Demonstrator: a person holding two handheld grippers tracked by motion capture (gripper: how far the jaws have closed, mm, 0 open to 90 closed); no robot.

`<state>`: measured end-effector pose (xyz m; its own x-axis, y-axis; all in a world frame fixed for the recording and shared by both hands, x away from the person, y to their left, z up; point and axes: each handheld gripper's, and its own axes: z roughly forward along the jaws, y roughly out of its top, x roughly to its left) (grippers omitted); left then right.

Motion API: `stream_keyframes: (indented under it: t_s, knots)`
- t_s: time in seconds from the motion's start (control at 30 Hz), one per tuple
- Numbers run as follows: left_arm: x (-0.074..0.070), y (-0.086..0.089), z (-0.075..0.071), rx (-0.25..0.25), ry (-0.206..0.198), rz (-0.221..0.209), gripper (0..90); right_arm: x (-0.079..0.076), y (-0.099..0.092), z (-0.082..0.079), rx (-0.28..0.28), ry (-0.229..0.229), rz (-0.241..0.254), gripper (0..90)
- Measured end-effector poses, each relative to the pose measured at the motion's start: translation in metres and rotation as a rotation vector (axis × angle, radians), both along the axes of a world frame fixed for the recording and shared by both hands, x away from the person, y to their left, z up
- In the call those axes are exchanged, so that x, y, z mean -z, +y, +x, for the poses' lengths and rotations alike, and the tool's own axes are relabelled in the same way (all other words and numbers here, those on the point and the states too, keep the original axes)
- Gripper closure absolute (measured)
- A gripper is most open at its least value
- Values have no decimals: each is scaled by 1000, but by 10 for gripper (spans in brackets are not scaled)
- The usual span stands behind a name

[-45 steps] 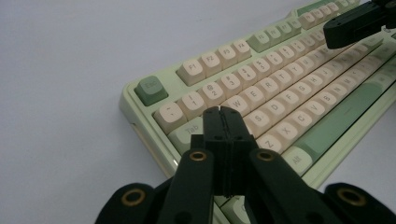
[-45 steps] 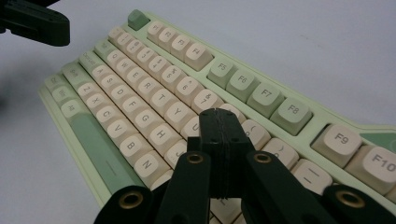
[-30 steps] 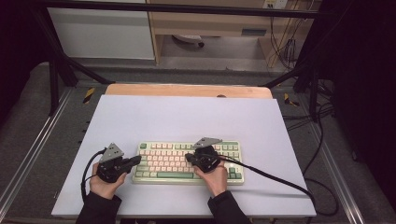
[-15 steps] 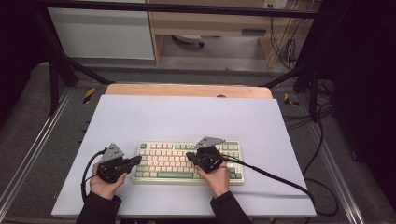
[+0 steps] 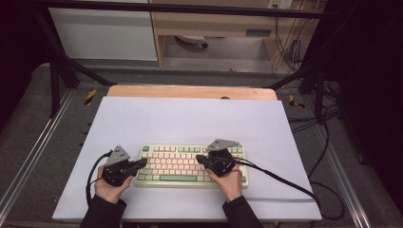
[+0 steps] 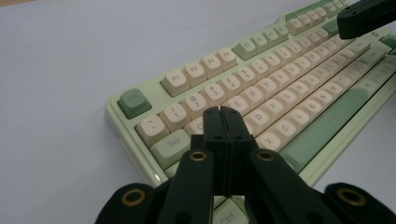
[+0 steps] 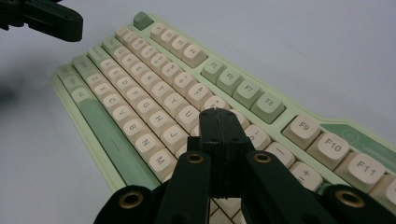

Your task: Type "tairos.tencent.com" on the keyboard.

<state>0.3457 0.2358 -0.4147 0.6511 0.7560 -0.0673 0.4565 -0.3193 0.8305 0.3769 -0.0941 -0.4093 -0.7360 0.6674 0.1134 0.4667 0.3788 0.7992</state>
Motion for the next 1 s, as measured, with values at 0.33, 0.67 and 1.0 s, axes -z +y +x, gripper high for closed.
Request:
stream_keyframes:
  t_s: [0.33, 0.67, 1.0]
  knots:
    - [-2, -13, 4, 4, -2, 12, 900, -1, -15, -7, 12, 0, 6, 900]
    - [-4, -33, 11, 21, -4, 25, 900, 0, -27, -13, 25, -2, 6, 900]
    - [-1, -51, 20, 33, 4, 32, 900, 1, -33, -16, 28, -4, 7, 900]
